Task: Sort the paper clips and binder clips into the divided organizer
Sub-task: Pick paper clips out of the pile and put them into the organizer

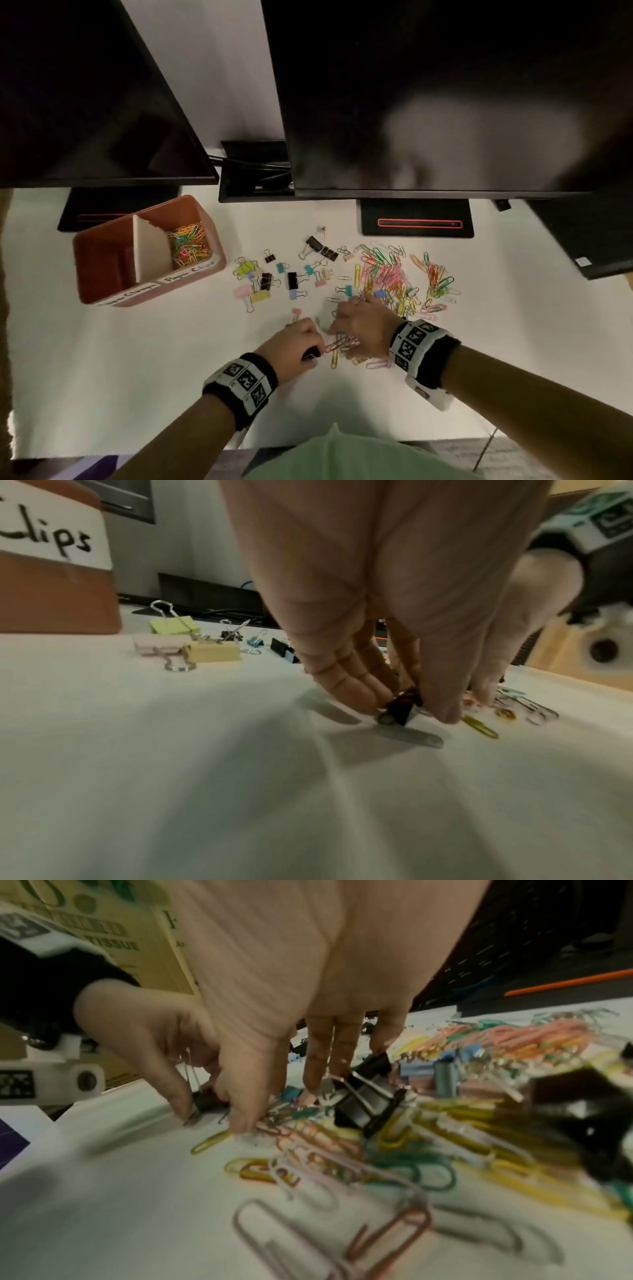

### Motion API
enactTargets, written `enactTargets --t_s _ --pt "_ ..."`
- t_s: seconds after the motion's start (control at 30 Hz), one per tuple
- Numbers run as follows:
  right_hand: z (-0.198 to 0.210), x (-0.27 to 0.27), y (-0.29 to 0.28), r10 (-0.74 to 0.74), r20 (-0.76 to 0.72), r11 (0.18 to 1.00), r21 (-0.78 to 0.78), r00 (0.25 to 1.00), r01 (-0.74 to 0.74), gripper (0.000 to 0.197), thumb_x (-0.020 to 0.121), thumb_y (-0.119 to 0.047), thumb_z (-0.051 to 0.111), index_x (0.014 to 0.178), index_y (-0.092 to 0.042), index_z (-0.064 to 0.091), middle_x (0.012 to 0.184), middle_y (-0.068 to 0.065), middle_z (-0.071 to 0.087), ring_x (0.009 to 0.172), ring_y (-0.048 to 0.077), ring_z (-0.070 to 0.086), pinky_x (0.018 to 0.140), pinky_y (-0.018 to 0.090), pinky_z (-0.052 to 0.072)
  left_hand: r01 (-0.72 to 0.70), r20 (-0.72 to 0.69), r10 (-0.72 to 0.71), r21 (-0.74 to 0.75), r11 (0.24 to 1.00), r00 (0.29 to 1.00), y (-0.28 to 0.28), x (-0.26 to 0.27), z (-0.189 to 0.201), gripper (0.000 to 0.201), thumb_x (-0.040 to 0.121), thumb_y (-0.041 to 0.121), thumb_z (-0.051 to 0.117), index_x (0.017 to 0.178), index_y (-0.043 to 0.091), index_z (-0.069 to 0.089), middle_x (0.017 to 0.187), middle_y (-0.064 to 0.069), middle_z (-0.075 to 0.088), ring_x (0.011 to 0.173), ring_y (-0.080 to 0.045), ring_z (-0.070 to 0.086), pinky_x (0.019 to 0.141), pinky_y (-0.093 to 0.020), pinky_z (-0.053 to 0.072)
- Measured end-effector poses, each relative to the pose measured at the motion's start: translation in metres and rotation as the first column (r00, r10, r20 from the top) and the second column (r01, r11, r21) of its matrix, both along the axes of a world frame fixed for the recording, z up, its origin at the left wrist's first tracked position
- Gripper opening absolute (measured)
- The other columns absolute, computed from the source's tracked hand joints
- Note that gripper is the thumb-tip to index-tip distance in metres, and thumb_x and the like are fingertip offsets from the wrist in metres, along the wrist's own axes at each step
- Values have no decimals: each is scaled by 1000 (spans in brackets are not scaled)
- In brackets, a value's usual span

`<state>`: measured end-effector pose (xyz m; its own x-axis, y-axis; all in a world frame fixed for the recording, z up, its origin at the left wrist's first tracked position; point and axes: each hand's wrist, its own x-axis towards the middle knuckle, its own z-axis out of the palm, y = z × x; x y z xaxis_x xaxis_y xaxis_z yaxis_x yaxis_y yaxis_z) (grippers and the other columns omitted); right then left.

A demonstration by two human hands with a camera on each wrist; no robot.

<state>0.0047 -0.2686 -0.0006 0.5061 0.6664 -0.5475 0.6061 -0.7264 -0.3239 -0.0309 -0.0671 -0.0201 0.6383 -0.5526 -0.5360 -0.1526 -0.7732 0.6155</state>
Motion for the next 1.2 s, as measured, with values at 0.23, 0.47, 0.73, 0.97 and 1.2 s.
enactTargets --t_s 0.23,0.47,0.73,0.97,1.2 --pt "-10 6 -8 -156 41 982 113 987 151 10 89 -29 54 92 -26 63 94 -6 62 97 17 51 91 36 33 -322 58 340 -201 925 939 6 10 12 17 80 14 68 91 22 58 99 6 50 85 -9 58 77 -16 51" --pt "-12 13 -32 -322 156 945 117 934 306 10 90 -24 51 91 -26 60 96 -8 62 99 19 52 96 41 34 -293 449 299 -85 952 842 22 6 4 35 74 20 73 107 24 61 115 1 52 103 -16 46 88 -32 41" --pt "-13 -10 2 -49 132 999 -2 990 50 47 87 -45 55 128 -24 46 127 -1 53 118 24 46 101 45 29 -45 243 41 11 999 969 20 -26 -9 45 83 23 64 126 23 50 117 6 48 104 -10 47 91 -19 40" --pt "-19 7 26 -189 93 982 15 978 188 22 93 -25 48 113 -23 57 109 -1 66 105 24 55 93 39 32 -244 207 253 -67 967 945 3 -18 -19 13 85 12 62 97 9 66 98 -5 60 93 -18 54 86 -27 45" --pt "4 9 -12 -195 0 963 188 981 191 14 91 -25 55 98 -19 65 105 -1 62 103 18 53 95 37 40 -284 244 287 -47 958 926 0 -22 -24 11 86 14 60 93 6 64 92 -7 59 90 -17 49 81 -21 37"
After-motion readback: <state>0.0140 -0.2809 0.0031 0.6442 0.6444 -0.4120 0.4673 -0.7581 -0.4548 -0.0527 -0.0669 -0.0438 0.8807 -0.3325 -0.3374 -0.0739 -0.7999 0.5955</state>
